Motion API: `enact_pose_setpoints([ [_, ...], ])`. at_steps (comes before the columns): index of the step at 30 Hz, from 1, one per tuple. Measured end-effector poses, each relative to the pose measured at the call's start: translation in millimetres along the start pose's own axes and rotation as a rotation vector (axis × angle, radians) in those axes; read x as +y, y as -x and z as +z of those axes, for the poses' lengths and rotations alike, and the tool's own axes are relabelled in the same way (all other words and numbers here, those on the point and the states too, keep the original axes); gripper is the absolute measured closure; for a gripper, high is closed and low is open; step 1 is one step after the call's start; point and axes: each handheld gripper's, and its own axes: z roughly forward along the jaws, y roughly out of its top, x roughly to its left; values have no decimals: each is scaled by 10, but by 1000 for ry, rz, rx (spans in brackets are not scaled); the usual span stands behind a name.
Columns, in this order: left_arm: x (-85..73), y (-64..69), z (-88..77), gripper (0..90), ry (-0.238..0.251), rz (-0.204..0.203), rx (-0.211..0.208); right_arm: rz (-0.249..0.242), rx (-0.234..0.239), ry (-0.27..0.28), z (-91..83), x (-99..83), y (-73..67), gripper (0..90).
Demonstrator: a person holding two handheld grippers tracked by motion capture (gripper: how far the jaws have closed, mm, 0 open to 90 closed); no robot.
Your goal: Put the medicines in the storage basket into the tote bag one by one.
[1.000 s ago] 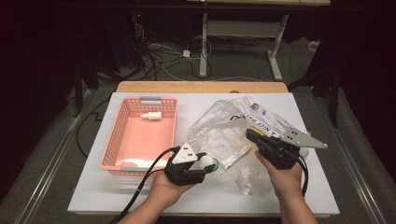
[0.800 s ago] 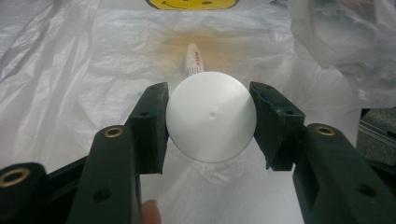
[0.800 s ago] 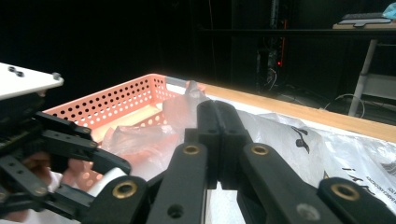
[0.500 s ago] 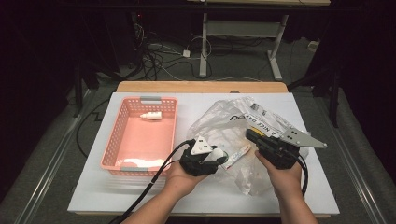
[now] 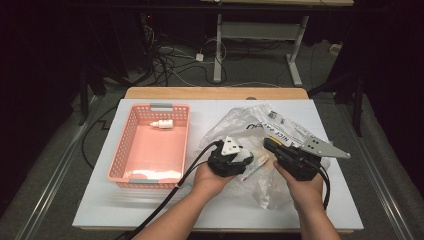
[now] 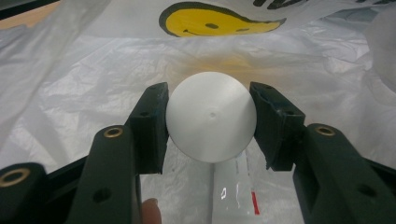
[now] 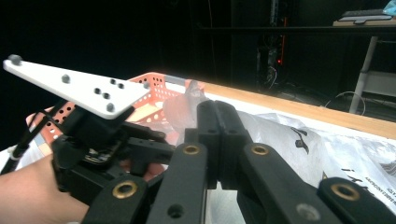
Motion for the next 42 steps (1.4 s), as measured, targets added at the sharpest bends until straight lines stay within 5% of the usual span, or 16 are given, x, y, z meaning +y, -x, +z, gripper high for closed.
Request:
enact_pose_setpoints([
  [14,-37,-48,318,491,-15,-8,44,7,4,-2,-5,-17,25,900],
  [27,-61,-47,383,485,-28,-11,38,5,2,-2,-12,-15,22,900],
  [31,-47,-58,368,403,-22,-20,41,5,3,-2,-11,-15,20,900],
  [42,-94,42,249,330,-45,-18,-35,3,0,0,-13,-15,35,900],
])
